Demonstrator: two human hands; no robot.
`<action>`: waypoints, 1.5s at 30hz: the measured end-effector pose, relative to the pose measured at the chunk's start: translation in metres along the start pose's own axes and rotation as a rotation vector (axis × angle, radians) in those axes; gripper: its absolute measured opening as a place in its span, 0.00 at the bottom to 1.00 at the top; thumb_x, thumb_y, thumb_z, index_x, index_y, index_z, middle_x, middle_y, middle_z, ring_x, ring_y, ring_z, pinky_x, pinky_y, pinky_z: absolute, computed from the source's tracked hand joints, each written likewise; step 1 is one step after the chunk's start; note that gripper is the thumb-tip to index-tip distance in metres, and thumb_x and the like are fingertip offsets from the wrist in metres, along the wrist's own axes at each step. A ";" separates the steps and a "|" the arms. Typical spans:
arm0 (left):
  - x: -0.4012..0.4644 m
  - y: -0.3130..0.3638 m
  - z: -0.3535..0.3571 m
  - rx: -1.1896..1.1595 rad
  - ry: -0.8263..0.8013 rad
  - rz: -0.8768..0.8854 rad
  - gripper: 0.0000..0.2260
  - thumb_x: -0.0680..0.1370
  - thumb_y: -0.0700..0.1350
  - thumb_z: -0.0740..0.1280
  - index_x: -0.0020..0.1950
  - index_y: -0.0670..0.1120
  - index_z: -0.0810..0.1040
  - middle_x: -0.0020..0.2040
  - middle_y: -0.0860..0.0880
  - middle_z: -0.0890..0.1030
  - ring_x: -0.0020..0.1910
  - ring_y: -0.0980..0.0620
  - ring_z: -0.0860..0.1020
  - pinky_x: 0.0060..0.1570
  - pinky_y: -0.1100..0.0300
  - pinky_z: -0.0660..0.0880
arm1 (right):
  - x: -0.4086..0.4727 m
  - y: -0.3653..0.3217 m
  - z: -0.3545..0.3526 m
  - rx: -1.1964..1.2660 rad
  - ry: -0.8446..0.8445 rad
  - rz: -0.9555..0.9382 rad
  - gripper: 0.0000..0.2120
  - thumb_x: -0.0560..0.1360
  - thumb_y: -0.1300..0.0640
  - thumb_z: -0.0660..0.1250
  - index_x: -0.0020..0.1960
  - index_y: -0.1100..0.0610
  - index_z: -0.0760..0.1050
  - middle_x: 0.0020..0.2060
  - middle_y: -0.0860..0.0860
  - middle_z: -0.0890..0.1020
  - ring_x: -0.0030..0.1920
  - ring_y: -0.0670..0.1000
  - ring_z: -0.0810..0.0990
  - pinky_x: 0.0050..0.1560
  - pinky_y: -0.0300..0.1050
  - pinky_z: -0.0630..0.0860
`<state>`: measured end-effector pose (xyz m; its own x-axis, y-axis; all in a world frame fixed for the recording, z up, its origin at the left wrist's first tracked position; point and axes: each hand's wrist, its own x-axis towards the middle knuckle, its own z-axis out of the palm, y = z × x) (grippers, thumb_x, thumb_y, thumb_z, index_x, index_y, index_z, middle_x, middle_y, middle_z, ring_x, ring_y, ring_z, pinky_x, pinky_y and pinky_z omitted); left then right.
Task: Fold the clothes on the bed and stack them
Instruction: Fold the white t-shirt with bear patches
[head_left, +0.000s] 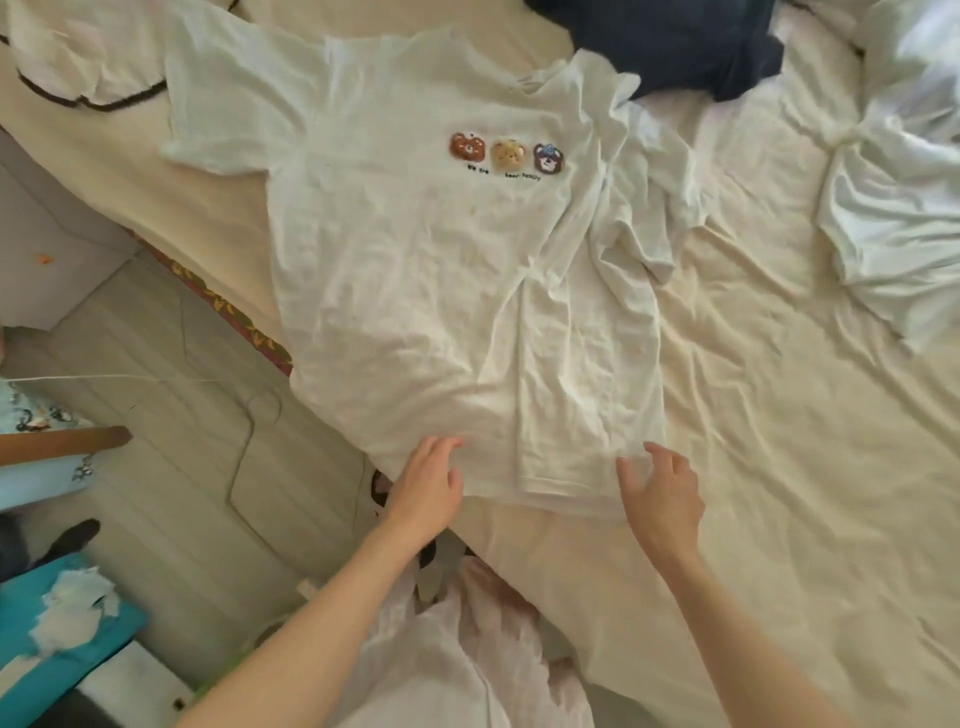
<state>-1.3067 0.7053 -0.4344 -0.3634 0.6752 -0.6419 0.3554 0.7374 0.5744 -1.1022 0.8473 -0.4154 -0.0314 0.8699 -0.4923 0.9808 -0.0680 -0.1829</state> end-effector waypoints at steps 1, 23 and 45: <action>0.000 0.011 0.013 -0.004 0.001 0.025 0.18 0.80 0.39 0.57 0.70 0.45 0.66 0.68 0.49 0.67 0.67 0.52 0.66 0.63 0.62 0.63 | 0.000 0.004 0.001 -0.021 0.000 -0.071 0.21 0.76 0.49 0.64 0.65 0.58 0.72 0.62 0.58 0.74 0.63 0.59 0.71 0.61 0.56 0.66; -0.012 0.113 0.103 0.438 0.040 0.197 0.32 0.79 0.44 0.60 0.77 0.51 0.46 0.78 0.46 0.44 0.76 0.47 0.48 0.72 0.54 0.53 | 0.018 0.097 -0.050 0.778 0.286 0.156 0.12 0.72 0.70 0.61 0.43 0.53 0.71 0.32 0.52 0.78 0.34 0.44 0.75 0.43 0.38 0.74; 0.005 0.123 0.144 0.714 -0.160 0.330 0.17 0.75 0.31 0.56 0.60 0.45 0.67 0.53 0.45 0.69 0.48 0.48 0.69 0.38 0.59 0.61 | 0.042 0.169 -0.047 0.165 0.027 -0.310 0.18 0.74 0.72 0.63 0.58 0.56 0.81 0.35 0.53 0.70 0.36 0.55 0.71 0.39 0.46 0.67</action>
<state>-1.1408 0.7964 -0.4401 -0.0350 0.8051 -0.5920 0.9078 0.2733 0.3181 -0.9292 0.8950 -0.4270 -0.3155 0.8742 -0.3691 0.8808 0.1251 -0.4566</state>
